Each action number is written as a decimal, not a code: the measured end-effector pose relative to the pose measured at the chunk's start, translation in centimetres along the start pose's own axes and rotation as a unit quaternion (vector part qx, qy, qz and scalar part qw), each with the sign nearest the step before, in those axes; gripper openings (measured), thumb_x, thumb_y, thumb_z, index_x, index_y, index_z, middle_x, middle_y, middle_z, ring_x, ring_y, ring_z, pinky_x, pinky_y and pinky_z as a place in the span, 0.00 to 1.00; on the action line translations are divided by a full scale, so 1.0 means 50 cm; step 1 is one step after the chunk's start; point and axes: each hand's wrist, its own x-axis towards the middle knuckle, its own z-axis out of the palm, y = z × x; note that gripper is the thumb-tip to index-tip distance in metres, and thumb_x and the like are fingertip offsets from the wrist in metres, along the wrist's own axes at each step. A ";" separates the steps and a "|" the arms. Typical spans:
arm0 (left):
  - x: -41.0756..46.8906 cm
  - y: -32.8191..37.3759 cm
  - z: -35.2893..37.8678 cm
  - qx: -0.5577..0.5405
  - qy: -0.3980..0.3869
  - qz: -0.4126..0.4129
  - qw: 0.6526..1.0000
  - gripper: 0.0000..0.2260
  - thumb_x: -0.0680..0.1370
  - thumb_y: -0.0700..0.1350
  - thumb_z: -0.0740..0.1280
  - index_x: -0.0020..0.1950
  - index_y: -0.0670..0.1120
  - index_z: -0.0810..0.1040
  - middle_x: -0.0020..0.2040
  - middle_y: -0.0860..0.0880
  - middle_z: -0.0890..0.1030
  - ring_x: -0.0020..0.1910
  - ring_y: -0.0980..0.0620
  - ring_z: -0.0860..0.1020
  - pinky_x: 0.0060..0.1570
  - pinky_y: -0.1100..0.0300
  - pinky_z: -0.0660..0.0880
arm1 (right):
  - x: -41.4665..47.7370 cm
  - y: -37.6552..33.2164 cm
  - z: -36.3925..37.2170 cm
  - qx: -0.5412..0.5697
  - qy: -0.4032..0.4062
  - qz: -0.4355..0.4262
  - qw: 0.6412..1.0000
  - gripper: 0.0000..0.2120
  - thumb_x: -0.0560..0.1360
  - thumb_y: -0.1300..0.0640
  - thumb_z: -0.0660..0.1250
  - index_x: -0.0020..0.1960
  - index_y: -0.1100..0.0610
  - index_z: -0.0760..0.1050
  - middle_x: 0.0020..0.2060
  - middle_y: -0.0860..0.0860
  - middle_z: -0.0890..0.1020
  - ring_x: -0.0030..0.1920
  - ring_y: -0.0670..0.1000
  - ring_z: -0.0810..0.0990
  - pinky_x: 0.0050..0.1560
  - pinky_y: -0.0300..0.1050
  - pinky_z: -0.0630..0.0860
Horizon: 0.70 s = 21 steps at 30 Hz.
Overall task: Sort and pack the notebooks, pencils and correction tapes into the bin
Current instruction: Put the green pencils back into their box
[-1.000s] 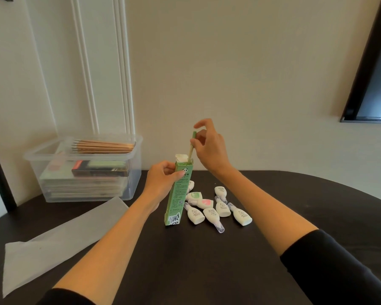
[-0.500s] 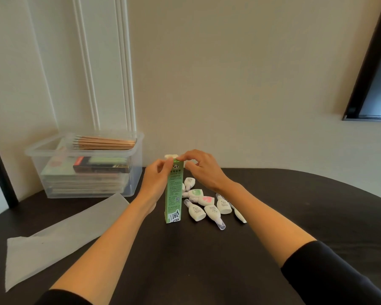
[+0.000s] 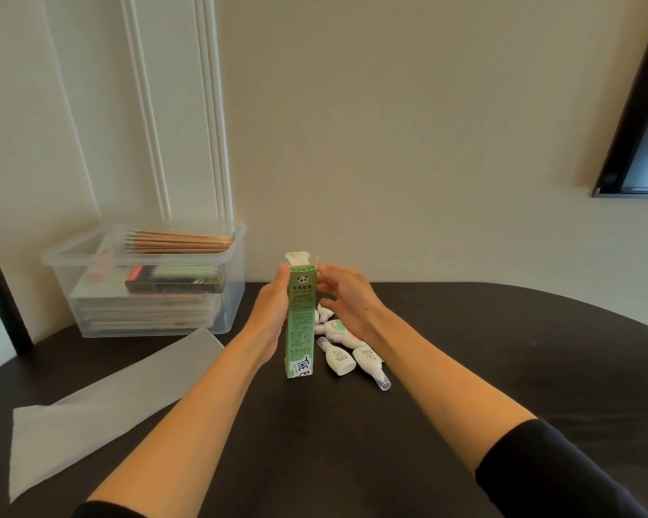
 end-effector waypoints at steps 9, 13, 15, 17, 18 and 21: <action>0.013 0.001 0.002 -0.121 -0.036 -0.040 0.991 0.24 0.82 0.55 0.43 0.64 0.44 0.73 0.63 0.39 0.75 0.63 0.44 0.72 0.67 0.46 0.64 | 0.013 -0.013 0.015 -0.039 0.002 -0.007 0.999 0.07 0.78 0.63 0.59 0.44 0.59 0.75 0.36 0.52 0.76 0.32 0.46 0.72 0.35 0.39 0.67; 0.013 -0.003 0.004 -0.051 -0.052 -0.017 0.997 0.20 0.82 0.54 0.48 0.53 0.49 0.78 0.54 0.44 0.80 0.57 0.48 0.76 0.60 0.51 0.69 | 0.016 -0.019 0.017 -0.055 0.051 -0.070 0.995 0.12 0.75 0.69 0.60 0.42 0.56 0.77 0.32 0.50 0.78 0.26 0.43 0.73 0.27 0.33 0.70; 0.017 -0.005 0.001 -0.014 -0.038 -0.007 0.999 0.20 0.82 0.54 0.49 0.44 0.51 0.79 0.44 0.50 0.82 0.51 0.51 0.77 0.55 0.54 0.71 | 0.015 -0.014 0.021 -0.067 0.049 -0.093 0.992 0.13 0.75 0.70 0.60 0.42 0.57 0.79 0.32 0.51 0.79 0.27 0.44 0.71 0.28 0.33 0.70; 0.026 -0.001 -0.003 0.006 -0.022 -0.009 1.000 0.18 0.81 0.52 0.50 0.41 0.52 0.78 0.39 0.52 0.81 0.47 0.52 0.76 0.54 0.54 0.71 | 0.013 -0.010 0.022 -0.072 0.042 -0.111 0.990 0.13 0.75 0.69 0.60 0.42 0.57 0.80 0.33 0.52 0.79 0.27 0.43 0.71 0.31 0.34 0.72; 0.030 0.001 -0.005 0.019 -0.019 -0.009 1.000 0.17 0.81 0.52 0.50 0.42 0.52 0.77 0.40 0.51 0.80 0.47 0.52 0.76 0.54 0.53 0.71 | 0.012 -0.009 0.021 -0.067 0.038 -0.115 0.990 0.13 0.75 0.69 0.59 0.43 0.58 0.80 0.33 0.52 0.79 0.27 0.43 0.71 0.32 0.35 0.73; 0.033 0.006 -0.006 0.074 -0.021 0.002 0.997 0.16 0.81 0.51 0.49 0.43 0.52 0.75 0.42 0.50 0.79 0.47 0.51 0.76 0.51 0.53 0.71 | 0.011 -0.008 0.015 -0.054 0.035 -0.118 0.991 0.10 0.76 0.65 0.60 0.46 0.61 0.81 0.35 0.54 0.79 0.29 0.44 0.71 0.33 0.36 0.73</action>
